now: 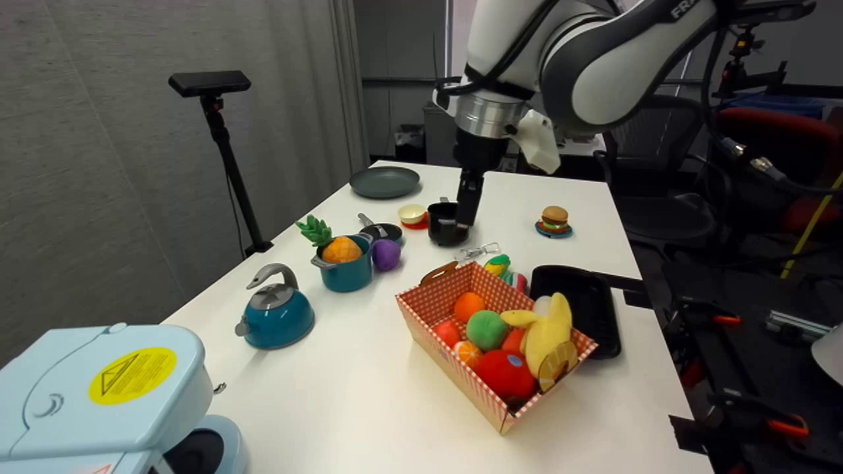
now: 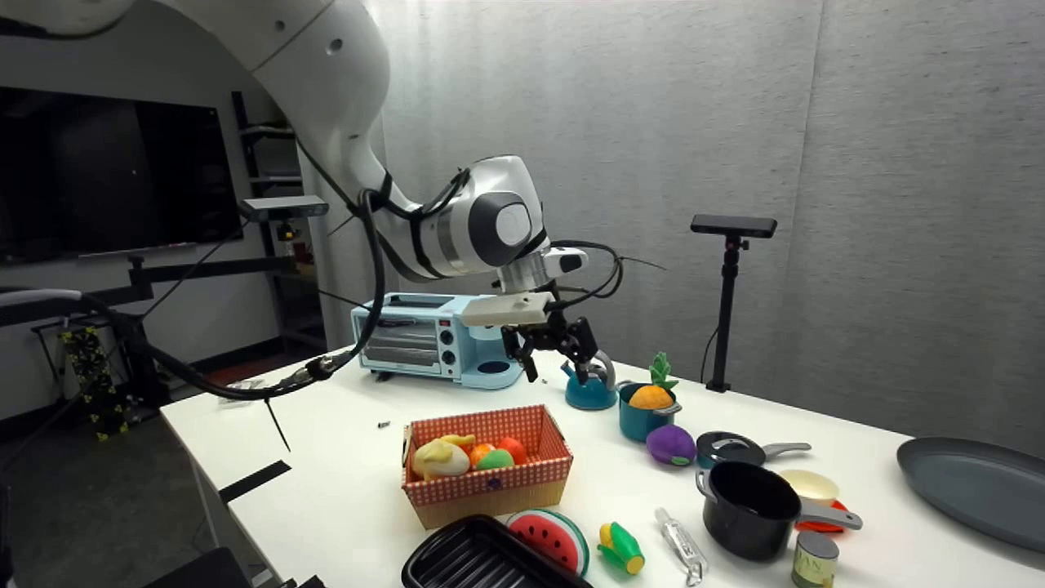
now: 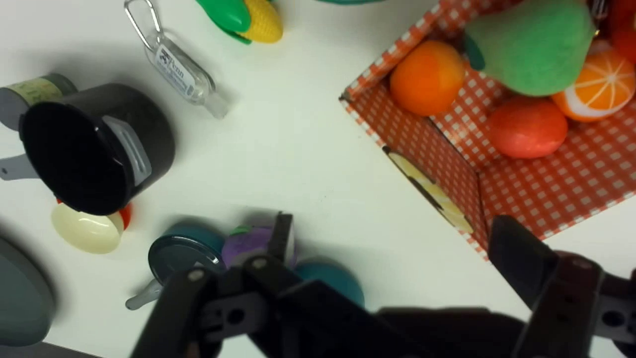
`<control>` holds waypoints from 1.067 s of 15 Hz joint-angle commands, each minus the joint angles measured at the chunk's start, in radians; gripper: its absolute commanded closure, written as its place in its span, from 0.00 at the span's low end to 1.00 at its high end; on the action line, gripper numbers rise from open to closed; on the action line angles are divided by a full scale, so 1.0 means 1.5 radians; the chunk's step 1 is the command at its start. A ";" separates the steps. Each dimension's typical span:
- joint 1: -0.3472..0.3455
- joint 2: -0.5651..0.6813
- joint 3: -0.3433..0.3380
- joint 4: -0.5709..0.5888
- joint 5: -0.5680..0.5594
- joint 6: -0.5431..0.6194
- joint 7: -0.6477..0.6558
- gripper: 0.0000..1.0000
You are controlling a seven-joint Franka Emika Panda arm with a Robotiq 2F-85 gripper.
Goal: Take the pineapple plushie from the black pot and put it in the blue pot
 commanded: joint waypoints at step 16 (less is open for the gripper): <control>-0.020 -0.232 0.063 -0.245 -0.050 -0.021 0.003 0.00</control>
